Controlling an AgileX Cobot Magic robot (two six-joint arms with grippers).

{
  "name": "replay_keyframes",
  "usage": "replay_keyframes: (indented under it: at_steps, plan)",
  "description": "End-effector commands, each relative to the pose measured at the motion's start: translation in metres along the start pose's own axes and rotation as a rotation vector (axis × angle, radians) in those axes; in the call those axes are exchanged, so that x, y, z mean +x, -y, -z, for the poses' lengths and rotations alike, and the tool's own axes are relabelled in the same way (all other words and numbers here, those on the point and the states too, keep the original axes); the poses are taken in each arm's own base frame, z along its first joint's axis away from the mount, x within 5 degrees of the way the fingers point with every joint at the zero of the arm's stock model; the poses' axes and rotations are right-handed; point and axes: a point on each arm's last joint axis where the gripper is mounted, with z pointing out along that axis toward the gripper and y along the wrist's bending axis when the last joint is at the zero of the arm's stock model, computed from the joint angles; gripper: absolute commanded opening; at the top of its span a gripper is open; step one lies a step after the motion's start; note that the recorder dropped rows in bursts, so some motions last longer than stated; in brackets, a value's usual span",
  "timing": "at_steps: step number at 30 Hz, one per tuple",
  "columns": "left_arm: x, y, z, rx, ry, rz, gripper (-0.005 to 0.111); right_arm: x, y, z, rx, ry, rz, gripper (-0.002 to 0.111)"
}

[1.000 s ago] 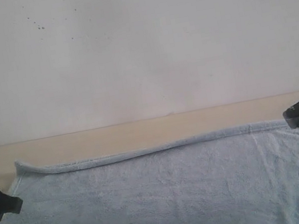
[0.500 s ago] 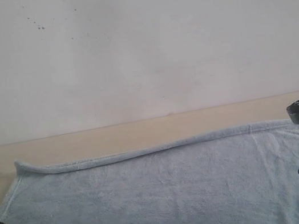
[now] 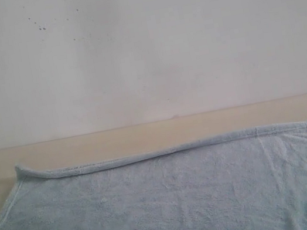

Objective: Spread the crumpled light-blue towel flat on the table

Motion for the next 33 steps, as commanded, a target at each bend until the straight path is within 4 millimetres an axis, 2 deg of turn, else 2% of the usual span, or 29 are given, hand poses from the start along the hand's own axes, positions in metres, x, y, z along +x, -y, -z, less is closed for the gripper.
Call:
replay_keyframes:
  at_steps: [1, 7, 16, 20, 33]
  plan:
    - [-0.005, -0.001, 0.000, -0.015, 0.057, -0.032, 0.004, 0.005, -0.001, 0.002, -0.018, 0.026, -0.014, 0.000]
    - [-0.007, -0.003, -0.001, -0.031, 0.084, -0.049, 0.004, 0.005, -0.002, 0.002, -0.024, 0.023, -0.017, 0.000]
    - [-0.004, -0.001, -0.026, -0.027, -0.002, -0.062, 0.004, 0.005, -0.002, 0.002, -0.029, 0.027, -0.023, 0.000]
    - [-0.001, -0.001, -0.030, -0.028, -0.041, -0.049, 0.004, 0.004, -0.002, 0.003, -0.029, 0.034, -0.023, 0.000]
    - [0.032, 0.000, -0.036, -0.037, -0.252, -0.030, 0.004, 0.003, -0.002, 0.003, -0.033, 0.044, -0.025, 0.000]
